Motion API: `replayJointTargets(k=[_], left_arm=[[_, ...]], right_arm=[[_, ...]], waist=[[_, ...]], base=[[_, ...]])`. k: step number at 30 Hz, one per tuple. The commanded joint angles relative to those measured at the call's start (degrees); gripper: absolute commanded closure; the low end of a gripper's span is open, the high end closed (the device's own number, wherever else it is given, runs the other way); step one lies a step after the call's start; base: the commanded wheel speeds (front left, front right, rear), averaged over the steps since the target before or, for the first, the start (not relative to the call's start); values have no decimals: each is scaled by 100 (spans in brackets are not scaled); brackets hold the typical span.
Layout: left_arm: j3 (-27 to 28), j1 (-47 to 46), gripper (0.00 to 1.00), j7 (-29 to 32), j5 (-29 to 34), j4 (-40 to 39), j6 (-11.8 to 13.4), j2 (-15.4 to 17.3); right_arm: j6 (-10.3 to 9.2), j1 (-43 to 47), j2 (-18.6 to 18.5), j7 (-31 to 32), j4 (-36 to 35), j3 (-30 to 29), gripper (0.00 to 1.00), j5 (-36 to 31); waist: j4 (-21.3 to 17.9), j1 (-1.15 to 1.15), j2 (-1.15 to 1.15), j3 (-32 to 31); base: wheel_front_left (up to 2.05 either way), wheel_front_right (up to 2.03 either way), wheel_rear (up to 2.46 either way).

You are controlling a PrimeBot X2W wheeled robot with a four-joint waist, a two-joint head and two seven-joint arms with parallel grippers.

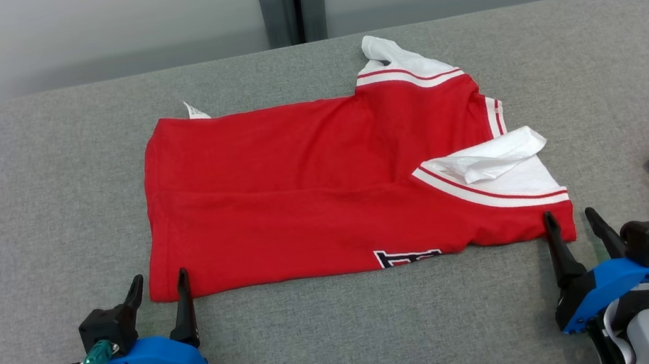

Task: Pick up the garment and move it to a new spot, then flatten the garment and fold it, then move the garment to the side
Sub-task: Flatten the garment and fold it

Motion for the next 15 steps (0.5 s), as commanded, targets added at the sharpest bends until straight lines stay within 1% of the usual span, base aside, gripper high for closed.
replayJointTargets(k=[1,5,7,8,9,10,12,15], left_arm=[[-13,-74,0,-15,-2,2,-5,13],[-83,-79,0,-15,-39,7,-14,23],[-151,-75,0,-15,-68,8,-16,22],[-178,-74,0,-15,-99,7,-16,33],[-235,-72,0,-15,-113,-3,-15,38],[-278,-66,0,-15,-146,-6,-16,48],[-311,-44,0,-15,-209,-9,-16,80],[-399,-18,0,-15,-284,2,-16,114]], right_arm=[[3,-65,-27,-17,37,-9,0,-36],[2,-177,-29,-17,458,27,0,-142],[2,-231,-25,-3,753,56,25,-214],[3,-258,-23,-2,861,54,61,-225],[3,-303,-22,-1,948,72,82,-230],[3,-335,-19,2,1024,101,100,-222],[2,-391,-19,3,1119,131,100,-203],[3,-478,-18,-5,1060,222,100,-145]], waist=[[10,0,0,1],[22,0,0,-26],[25,0,0,-49],[23,0,0,-60],[22,0,0,-71],[19,0,0,-84],[7,0,0,-119],[-19,0,0,-161]], base=[[0,0,0],[0,0,0],[0,0,0],[0,0,0],[0,0,0],[0,0,0],[0,0,0],[0,0,0]])
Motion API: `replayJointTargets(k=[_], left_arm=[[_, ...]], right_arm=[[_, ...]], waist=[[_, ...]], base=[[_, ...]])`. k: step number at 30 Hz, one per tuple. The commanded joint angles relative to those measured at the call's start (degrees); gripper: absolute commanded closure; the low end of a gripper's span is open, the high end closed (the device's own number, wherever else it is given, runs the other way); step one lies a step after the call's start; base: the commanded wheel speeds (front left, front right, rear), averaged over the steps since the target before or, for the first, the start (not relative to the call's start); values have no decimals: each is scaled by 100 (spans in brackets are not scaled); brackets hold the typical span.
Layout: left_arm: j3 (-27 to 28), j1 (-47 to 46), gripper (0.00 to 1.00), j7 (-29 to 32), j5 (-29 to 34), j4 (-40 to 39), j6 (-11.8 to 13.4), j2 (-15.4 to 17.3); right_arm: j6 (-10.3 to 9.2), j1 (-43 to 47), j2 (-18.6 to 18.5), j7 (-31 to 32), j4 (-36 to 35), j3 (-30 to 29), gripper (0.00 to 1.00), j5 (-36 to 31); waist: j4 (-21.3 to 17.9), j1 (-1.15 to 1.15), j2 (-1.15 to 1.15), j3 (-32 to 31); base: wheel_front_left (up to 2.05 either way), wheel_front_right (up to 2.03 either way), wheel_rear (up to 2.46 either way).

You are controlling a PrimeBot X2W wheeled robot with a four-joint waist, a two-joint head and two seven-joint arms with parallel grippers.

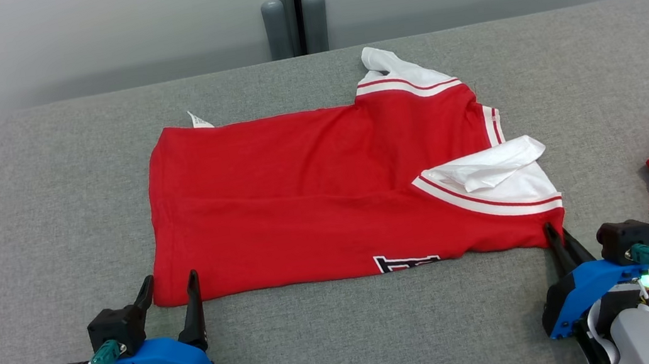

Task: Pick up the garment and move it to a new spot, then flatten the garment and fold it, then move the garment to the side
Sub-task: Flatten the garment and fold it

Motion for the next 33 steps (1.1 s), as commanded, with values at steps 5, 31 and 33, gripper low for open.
replayJointTargets(k=[5,31,33], left_arm=[[-136,-11,0,-14,-189,0,-12,71],[-617,-478,100,447,-1069,1431,-13,1],[-668,-453,100,374,-1134,1378,-13,15]], right_arm=[[3,-21,-10,5,-169,125,100,38],[3,46,-14,4,-665,329,100,142],[3,82,-13,4,-703,317,100,179]], waist=[[-53,0,0,-48],[-185,0,0,-144],[-172,0,0,-175]], base=[[0,0,0],[0,0,0],[0,0,0]])
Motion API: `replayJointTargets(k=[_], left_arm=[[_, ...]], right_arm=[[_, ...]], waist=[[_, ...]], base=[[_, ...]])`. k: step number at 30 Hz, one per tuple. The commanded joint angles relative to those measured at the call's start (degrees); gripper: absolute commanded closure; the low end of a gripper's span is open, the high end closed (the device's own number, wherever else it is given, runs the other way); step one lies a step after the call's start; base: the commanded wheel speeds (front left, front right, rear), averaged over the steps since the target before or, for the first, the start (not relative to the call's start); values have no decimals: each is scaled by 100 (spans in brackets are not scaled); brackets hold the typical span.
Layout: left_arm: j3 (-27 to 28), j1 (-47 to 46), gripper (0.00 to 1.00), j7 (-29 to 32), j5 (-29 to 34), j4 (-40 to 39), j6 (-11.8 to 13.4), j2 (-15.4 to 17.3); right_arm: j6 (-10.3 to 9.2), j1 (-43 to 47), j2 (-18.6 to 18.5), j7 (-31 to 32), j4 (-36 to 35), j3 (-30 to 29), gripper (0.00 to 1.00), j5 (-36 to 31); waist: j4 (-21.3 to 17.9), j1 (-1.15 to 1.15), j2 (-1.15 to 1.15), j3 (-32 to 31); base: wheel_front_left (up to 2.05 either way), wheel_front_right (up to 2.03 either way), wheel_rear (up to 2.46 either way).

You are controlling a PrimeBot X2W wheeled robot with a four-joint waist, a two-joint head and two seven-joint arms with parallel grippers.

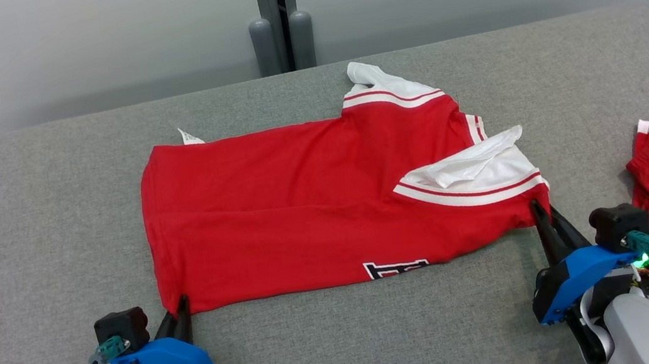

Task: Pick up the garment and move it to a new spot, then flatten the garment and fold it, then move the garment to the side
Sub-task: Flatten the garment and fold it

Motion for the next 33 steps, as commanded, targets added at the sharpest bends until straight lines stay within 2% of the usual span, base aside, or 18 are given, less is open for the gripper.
replayJointTargets(k=[1,13,22,23,24,25,30,33], left_arm=[[-87,120,100,-86,-60,-41,-17,17],[-121,844,100,-387,-332,-253,-7,49],[-128,1399,100,-390,-256,-478,104,50],[-126,1392,78,-391,-239,-519,112,56],[-128,1393,17,-391,-219,-560,129,62],[-112,1377,0,-391,-217,-621,147,65],[-4,1191,0,-392,-35,-1166,245,149],[-23,996,0,-392,83,-1485,207,264]], right_arm=[[3,76,-19,-2,-90,-17,100,51],[2,1082,-26,-3,-458,-371,100,277],[1,1684,-30,22,-374,-305,100,626],[1,1665,-30,19,-351,-291,71,641],[1,1632,-28,17,-332,-286,18,641],[1,1583,-28,13,-318,-290,0,627],[2,1284,-27,-6,-409,-455,0,350],[2,1074,-22,-10,-634,-510,0,214]], waist=[[31,0,0,-57],[279,0,0,-896],[371,0,0,-954],[375,0,0,-937],[380,0,0,-920],[381,0,0,-901],[398,0,0,-780],[394,0,0,-678]], base=[[0,0,0],[0,0,0],[0,0,0],[0,0,0],[0,0,0],[0,0,0],[0,0,0],[0,0,0]])
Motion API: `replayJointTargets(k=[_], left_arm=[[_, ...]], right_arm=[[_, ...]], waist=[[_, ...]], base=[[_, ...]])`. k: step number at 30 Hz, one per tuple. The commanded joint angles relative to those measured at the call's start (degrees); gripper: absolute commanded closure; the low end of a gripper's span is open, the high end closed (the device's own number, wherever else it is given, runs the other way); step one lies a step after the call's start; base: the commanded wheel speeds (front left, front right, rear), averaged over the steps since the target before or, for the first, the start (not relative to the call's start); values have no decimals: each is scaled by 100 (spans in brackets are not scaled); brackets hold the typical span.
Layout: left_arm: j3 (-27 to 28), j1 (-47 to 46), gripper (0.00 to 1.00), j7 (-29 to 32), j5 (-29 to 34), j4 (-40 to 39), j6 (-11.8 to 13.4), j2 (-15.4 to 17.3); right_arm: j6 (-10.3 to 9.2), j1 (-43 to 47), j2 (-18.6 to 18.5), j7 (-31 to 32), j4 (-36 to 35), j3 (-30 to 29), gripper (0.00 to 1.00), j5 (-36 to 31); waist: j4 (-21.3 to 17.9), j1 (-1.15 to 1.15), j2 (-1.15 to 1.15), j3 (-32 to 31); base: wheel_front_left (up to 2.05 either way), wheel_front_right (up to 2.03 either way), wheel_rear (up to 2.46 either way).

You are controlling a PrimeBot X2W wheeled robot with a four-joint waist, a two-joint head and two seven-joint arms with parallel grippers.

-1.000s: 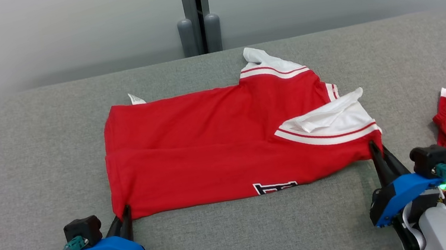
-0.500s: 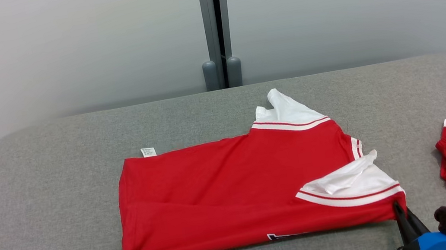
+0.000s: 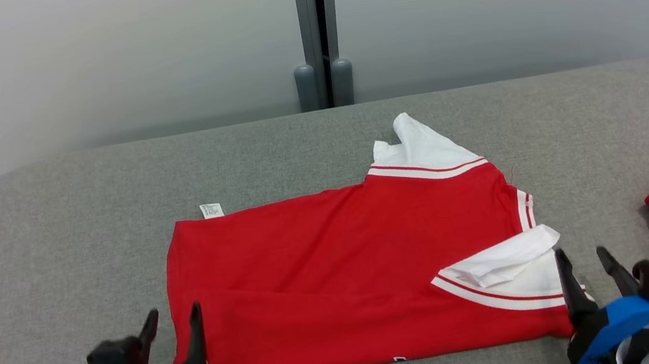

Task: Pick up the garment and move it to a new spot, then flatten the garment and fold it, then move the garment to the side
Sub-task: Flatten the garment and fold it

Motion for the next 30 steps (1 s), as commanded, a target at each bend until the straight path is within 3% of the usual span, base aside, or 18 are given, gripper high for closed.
replayJointTargets(k=[1,7,15,21,30], left_arm=[[-14,-205,0,11,46,-84,-29,63],[-276,-1263,0,937,156,-382,-182,666],[-883,-2095,0,1953,-451,-294,-243,1332],[-1340,-2204,0,1916,-943,-91,-229,1686],[-1747,-2463,0,1565,-1341,460,-230,1787]], right_arm=[[1,-113,-25,-25,-62,15,0,-51],[1,-696,-25,-27,-225,365,0,-90],[2,-1365,-27,-28,-129,939,0,129],[2,-1527,-27,-26,-162,1082,0,189],[2,-1810,-26,-27,-257,1104,0,73]], waist=[[11,0,0,48],[-88,0,0,384],[-385,0,0,811],[-526,0,0,1069],[-649,0,0,1455]], base=[[0,0,0],[0,0,0],[0,0,0],[0,0,0],[0,0,0]])
